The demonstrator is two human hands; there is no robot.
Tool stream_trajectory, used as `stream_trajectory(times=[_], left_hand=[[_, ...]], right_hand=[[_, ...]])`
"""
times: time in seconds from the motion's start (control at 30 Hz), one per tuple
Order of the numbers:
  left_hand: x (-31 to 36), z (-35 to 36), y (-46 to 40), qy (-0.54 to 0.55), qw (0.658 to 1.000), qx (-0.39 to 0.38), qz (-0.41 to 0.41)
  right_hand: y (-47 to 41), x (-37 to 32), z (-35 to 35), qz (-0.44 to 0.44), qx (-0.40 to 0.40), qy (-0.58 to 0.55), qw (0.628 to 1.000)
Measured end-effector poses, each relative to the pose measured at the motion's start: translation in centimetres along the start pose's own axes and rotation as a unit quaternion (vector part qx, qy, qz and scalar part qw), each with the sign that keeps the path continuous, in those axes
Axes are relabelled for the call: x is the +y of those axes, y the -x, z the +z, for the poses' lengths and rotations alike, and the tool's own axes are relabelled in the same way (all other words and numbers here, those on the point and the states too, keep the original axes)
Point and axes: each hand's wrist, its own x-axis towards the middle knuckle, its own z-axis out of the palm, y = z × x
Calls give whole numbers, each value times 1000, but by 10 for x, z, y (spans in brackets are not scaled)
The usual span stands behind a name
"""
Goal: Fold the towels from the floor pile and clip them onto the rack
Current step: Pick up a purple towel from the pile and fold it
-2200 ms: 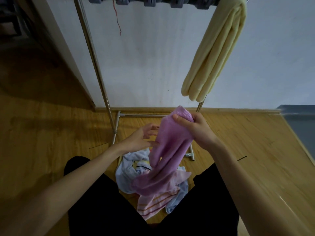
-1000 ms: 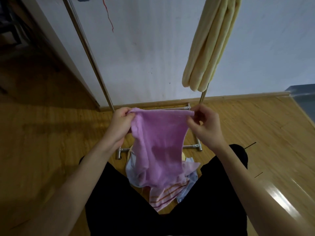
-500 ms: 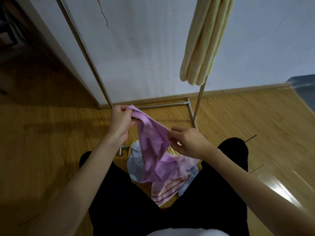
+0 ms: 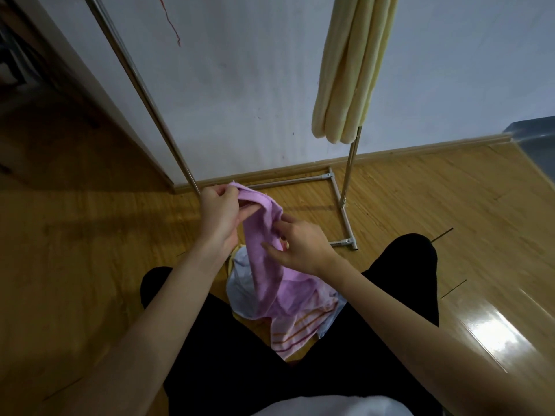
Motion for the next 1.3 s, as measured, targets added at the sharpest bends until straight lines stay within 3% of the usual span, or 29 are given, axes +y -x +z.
stream_trajectory(times=[0.17, 0.37, 0.6, 0.77, 1.03, 1.3], left_hand=[[5, 1, 5, 20, 1000, -1, 1], [8, -12, -4, 21, 999, 28, 11], [-20, -44, -13, -97, 993, 66, 12], [-19, -62, -8, -246, 960, 55, 121], [52, -51, 5, -281, 910, 36, 304], [111, -40, -3, -402, 856, -64, 318]], right_hand=[[-7, -5, 2, 9, 51, -22, 998], [-3, 5, -5, -9, 43, -33, 998], [-2, 19, -56, -67, 60, -32, 995], [-6, 20, -85, -94, 81, -45, 991], [-25, 3, -137, -93, 155, -79, 980], [-49, -9, -170, -101, 195, -147, 964]])
